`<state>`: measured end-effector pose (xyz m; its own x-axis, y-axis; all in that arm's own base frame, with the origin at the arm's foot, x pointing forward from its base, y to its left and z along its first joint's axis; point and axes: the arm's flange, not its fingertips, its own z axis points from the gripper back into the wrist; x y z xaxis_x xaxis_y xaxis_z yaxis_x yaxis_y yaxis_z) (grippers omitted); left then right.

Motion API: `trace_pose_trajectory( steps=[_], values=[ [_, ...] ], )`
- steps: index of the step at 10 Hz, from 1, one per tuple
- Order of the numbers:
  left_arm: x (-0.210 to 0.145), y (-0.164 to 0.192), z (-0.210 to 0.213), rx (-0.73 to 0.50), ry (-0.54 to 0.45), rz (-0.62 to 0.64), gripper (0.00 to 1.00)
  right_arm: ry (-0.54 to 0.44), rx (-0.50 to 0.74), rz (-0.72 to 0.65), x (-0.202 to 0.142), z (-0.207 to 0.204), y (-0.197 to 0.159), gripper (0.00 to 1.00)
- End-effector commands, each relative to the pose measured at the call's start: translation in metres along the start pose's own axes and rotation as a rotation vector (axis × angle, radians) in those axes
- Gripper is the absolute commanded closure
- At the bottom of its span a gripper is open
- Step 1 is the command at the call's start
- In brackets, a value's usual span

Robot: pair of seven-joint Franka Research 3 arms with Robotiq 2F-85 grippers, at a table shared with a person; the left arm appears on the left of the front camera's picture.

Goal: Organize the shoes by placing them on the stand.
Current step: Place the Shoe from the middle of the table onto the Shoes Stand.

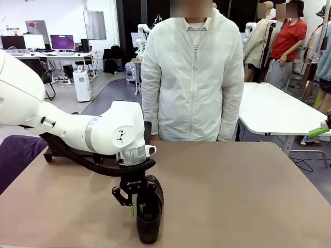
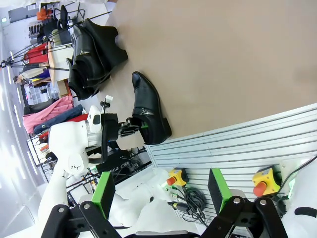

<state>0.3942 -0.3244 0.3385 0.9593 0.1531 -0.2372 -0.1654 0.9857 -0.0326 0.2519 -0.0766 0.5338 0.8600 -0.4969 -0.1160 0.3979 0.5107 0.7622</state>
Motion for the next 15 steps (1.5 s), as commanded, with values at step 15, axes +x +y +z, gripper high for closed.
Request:
trace_pose_trajectory(
  steps=[15],
  values=[
    [-0.155, 0.300, 0.194, -0.212, -0.477, 0.173, 1.00, 0.009, 0.029, 0.020, 0.001, 0.002, 0.002, 0.00]
  ],
)
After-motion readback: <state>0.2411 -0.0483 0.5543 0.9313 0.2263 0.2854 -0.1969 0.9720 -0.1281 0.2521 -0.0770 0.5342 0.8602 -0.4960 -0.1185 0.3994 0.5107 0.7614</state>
